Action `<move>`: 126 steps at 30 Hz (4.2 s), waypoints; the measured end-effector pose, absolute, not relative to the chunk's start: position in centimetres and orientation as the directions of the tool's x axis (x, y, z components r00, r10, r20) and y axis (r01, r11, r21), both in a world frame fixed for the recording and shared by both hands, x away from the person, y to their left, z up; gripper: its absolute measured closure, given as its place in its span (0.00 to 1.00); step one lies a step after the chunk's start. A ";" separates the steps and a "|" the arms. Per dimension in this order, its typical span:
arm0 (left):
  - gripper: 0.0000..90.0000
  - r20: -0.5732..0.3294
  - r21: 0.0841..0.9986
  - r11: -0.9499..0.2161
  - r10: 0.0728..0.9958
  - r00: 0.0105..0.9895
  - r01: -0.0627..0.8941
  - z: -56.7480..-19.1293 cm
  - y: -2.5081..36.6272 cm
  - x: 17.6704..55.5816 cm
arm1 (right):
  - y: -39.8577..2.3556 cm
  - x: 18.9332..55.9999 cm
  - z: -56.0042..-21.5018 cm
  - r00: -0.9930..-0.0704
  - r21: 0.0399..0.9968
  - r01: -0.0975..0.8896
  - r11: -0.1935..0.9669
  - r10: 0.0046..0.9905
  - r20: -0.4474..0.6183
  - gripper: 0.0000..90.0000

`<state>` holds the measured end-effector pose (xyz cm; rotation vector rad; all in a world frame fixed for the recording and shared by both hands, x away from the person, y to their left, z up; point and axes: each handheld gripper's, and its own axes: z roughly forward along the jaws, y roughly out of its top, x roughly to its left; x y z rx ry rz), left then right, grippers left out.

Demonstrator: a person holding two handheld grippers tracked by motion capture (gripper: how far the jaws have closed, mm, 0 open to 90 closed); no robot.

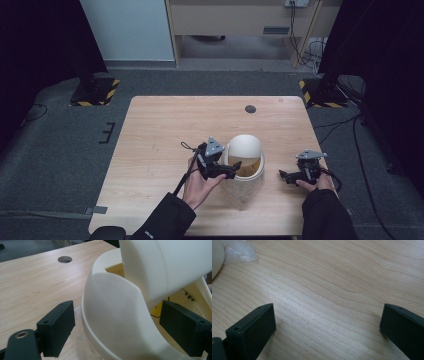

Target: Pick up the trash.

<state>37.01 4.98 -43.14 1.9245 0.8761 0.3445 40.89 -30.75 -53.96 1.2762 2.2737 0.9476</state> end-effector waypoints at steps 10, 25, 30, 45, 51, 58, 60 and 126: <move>0.16 -0.103 0.879 -0.275 0.689 0.718 0.390 -42.1 6.0 35.7 | -30.8 40.9 -54.0 -0.524 0.706 0.607 0.365 0.852 0.009 0.01; 0.16 -0.064 0.907 -0.260 0.693 0.718 0.332 -41.1 10.8 33.3 | -30.8 40.9 -54.0 -0.524 0.706 0.606 0.366 0.851 0.009 0.01; 0.16 -0.049 0.910 -0.264 0.699 0.714 0.321 -41.6 12.8 32.7 | -30.7 40.9 -54.0 -0.524 0.706 0.607 0.365 0.852 0.009 0.01; 0.15 -0.034 0.864 -0.328 0.719 0.694 0.382 -45.0 16.0 32.0 | -30.7 40.9 -54.0 -0.524 0.706 0.607 0.365 0.852 0.009 0.01; 0.15 -0.024 0.835 -0.363 0.726 0.687 0.413 -46.2 16.7 32.0 | -30.8 40.9 -54.0 -0.524 0.706 0.607 0.366 0.852 0.009 0.01; 0.16 -0.028 0.804 -0.393 0.725 0.689 0.446 -47.3 17.1 31.9 | -30.8 40.9 -54.0 -0.524 0.706 0.607 0.366 0.852 0.009 0.01; 0.16 -0.019 0.789 -0.410 0.728 0.686 0.457 -47.7 17.1 31.9 | -30.7 40.9 -54.0 -0.524 0.706 0.606 0.366 0.852 0.009 0.01; 0.70 -0.029 0.653 -0.570 0.640 0.768 0.499 -50.1 15.2 31.9 | -30.7 40.9 -53.9 -0.528 0.705 0.605 0.369 0.849 0.010 0.01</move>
